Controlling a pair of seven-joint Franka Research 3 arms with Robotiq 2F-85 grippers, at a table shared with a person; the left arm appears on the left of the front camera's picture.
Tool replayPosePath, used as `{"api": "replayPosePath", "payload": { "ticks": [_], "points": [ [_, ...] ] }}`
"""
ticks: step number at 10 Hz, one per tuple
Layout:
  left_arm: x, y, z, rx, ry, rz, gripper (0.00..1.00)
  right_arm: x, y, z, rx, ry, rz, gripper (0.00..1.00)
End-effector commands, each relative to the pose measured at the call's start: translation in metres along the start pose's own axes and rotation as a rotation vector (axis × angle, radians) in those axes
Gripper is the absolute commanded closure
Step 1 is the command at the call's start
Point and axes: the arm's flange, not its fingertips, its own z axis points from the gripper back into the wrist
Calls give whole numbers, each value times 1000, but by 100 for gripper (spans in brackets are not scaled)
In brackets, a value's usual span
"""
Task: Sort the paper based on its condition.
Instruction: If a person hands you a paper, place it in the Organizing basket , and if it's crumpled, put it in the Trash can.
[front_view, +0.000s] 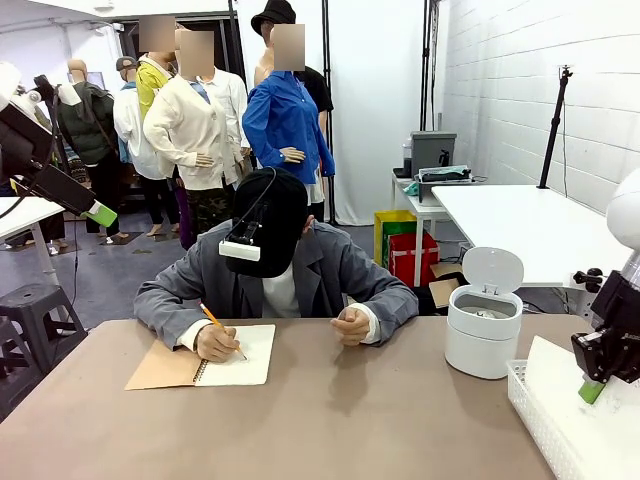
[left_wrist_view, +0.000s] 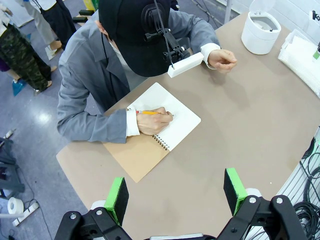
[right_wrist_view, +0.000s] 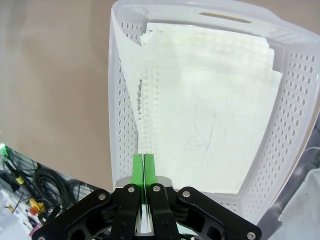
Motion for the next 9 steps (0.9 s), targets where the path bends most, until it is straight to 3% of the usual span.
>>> {"api": "replayPosePath", "payload": {
  "ticks": [1, 6, 9],
  "points": [
    [0, 0, 0, 1, 0, -3, 0, -84, 6, -72, -25, -39, 21, 91],
    [0, 0, 0, 1, 0, -3, 0, -83, 0, -65, -96, -45, 7, 2],
    [0, 0, 0, 1, 0, -3, 0, -81, -6, -53, -151, -67, -15, 0]
  ]
}}
